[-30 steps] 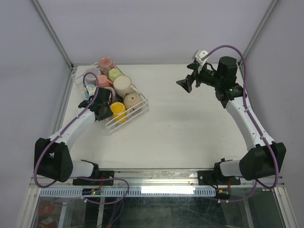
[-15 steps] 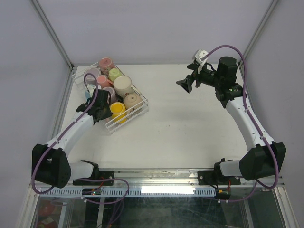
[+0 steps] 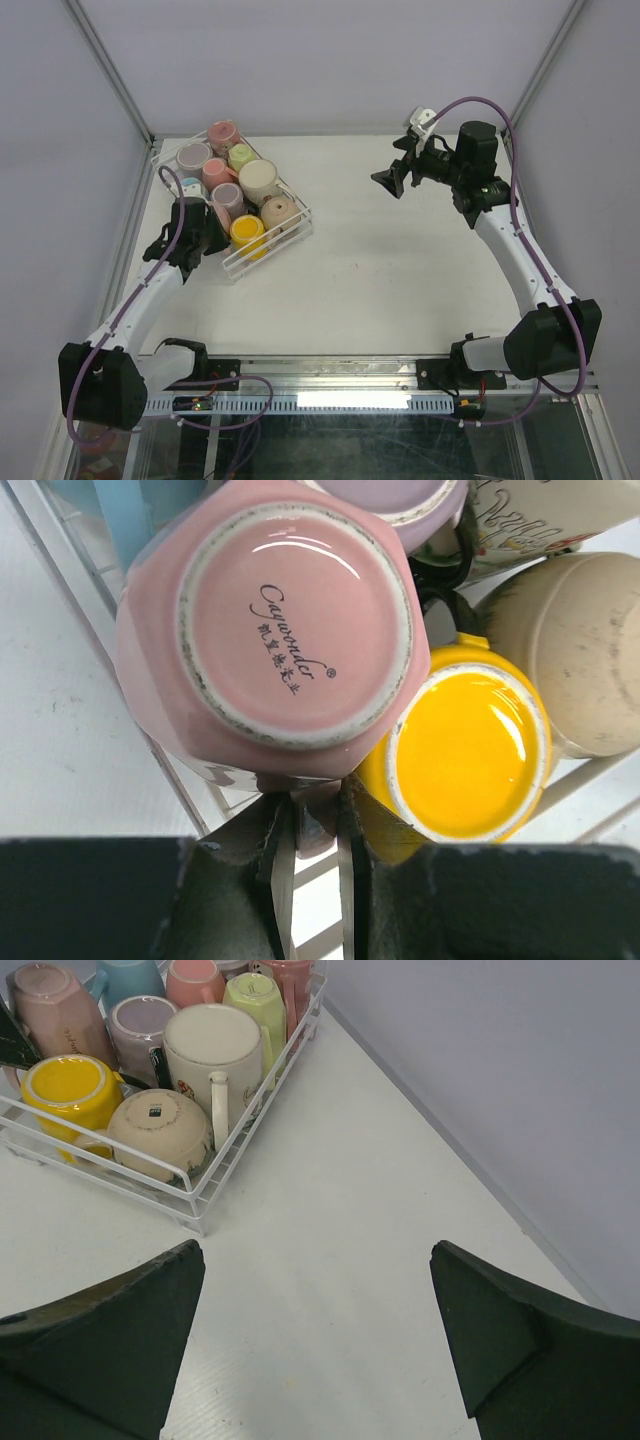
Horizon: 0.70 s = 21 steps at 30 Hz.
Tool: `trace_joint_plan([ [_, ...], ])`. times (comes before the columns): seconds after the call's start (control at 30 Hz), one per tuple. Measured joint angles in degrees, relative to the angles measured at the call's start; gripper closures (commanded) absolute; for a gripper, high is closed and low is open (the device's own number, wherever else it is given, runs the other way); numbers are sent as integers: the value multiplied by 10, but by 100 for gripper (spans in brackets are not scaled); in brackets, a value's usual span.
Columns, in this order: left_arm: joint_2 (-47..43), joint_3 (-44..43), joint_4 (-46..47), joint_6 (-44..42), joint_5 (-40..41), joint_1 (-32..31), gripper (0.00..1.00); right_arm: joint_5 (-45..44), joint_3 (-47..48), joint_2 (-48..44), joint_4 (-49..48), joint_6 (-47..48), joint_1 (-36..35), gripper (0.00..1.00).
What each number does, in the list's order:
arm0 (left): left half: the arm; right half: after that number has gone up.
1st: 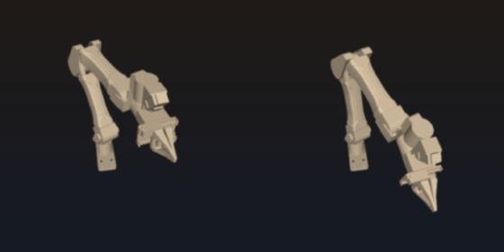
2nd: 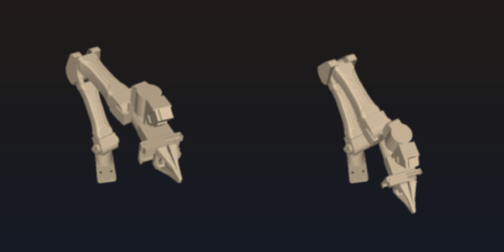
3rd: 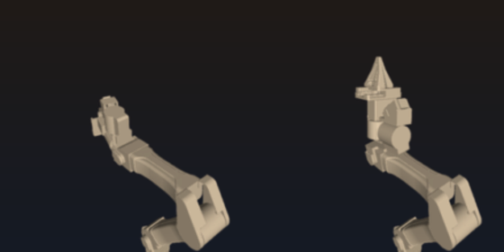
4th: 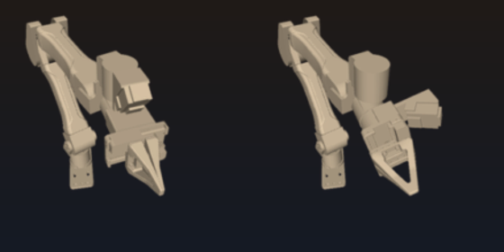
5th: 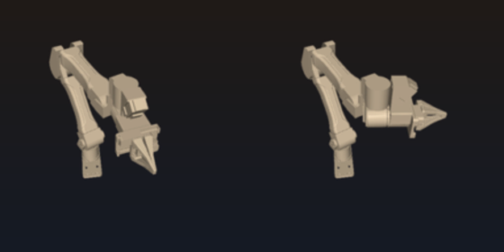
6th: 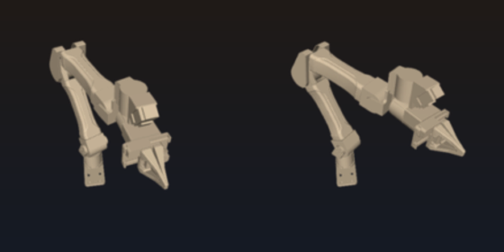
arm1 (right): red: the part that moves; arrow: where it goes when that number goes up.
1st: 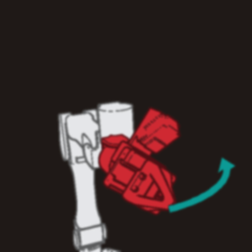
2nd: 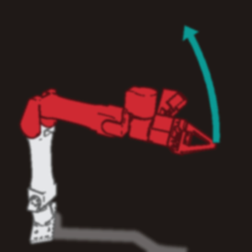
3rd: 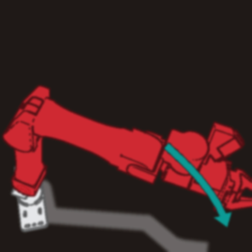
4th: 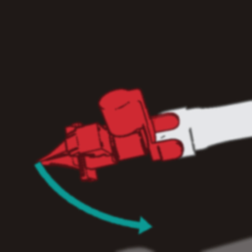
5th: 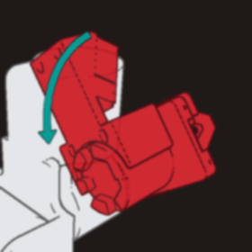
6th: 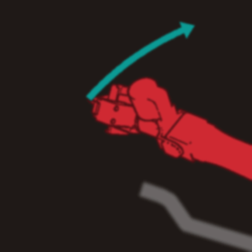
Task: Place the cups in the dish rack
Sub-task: Place the cup on the dish rack.
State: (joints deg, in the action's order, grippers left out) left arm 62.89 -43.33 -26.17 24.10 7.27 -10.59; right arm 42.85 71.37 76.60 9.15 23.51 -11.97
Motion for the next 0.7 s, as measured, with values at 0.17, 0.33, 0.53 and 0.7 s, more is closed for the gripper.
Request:
trace_joint_plan([
  [0.17,-36,34,41,3,-46,25,100,0,0,0,0,0,0,2],
  [0.33,-38,59,68,11,-77,47,100,0,0,0,0,-1,0,2],
  [0.53,-37,67,85,20,-102,68,99,0,-5,0,-1,-5,0,2],
  [0.7,-37,71,91,22,-111,74,100,1,-10,0,-1,-7,0,2],
])
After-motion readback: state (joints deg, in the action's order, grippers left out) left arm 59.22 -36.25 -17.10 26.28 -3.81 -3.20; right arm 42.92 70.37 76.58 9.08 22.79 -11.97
